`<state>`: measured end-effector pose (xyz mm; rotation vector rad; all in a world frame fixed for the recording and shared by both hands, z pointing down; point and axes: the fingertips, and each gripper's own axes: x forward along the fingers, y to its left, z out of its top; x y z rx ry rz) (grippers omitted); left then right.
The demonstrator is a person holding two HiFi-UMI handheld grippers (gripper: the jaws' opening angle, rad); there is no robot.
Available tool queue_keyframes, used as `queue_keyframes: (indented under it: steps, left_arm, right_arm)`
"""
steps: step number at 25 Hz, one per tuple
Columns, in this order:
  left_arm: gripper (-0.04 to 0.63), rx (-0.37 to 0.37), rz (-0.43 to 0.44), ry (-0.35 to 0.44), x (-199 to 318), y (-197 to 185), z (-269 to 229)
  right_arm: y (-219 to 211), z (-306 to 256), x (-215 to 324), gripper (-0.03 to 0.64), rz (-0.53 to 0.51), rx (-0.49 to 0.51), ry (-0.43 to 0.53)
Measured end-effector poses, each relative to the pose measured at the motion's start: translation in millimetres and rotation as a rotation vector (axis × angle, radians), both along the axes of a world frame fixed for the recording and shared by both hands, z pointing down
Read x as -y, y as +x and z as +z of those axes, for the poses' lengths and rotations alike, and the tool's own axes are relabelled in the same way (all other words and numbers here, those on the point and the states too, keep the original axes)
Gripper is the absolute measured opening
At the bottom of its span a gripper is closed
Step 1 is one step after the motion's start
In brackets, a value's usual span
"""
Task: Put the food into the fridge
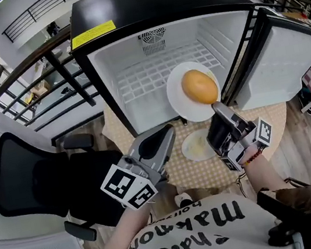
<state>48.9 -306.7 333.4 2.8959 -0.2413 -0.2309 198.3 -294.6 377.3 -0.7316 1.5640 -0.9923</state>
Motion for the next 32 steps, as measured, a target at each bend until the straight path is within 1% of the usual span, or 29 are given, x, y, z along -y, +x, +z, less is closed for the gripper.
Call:
queue_keyframes:
  steps: [4,7,10,14,17,22,24,28,32]
  left_arm:
    - [0.005,0.049,0.011,-0.009,7.1,9.2,7.5]
    - [0.005,0.079,0.067,-0.020,4.0,10.3,13.5]
    - [0.005,0.085,0.116,-0.031,5.8,3.9,16.2]
    - [0.005,0.085,0.171,0.000,20.4,-7.9,11.5]
    - [0.005,0.079,0.218,-0.002,30.8,-14.2,8.9]
    - [0.005,0.078,0.333,-0.001,34.7,-12.7,6.8]
    - [0.005,0.067,0.375,-0.011,34.3,-10.7,6.3]
    - [0.005,0.063,0.441,0.023,27.8,-4.8,5.8]
    - [0.005,0.055,0.510,0.023,19.1,5.4,5.2]
  right_arm:
    - [16.1,9.9,6.7,0.029,0.100,0.011,-0.045]
    - [28.3,16.8,12.1,0.029,0.178,0.031,-0.089]
    - [35.3,21.8,17.0,0.029,0.250,0.063,-0.115]
    - [44.9,27.8,25.5,0.029,0.338,0.083,-0.139]
    - [47.0,28.9,33.9,0.029,0.393,0.071,-0.170]
    - [51.9,30.2,38.1,0.029,0.504,0.067,-0.212]
    - [53.0,34.1,42.7,0.029,0.527,0.069,-0.246]
    - [51.9,36.4,54.7,0.029,0.536,0.059,-0.284]
    - [58.7,37.7,60.3,0.029,0.564,0.049,-0.322]
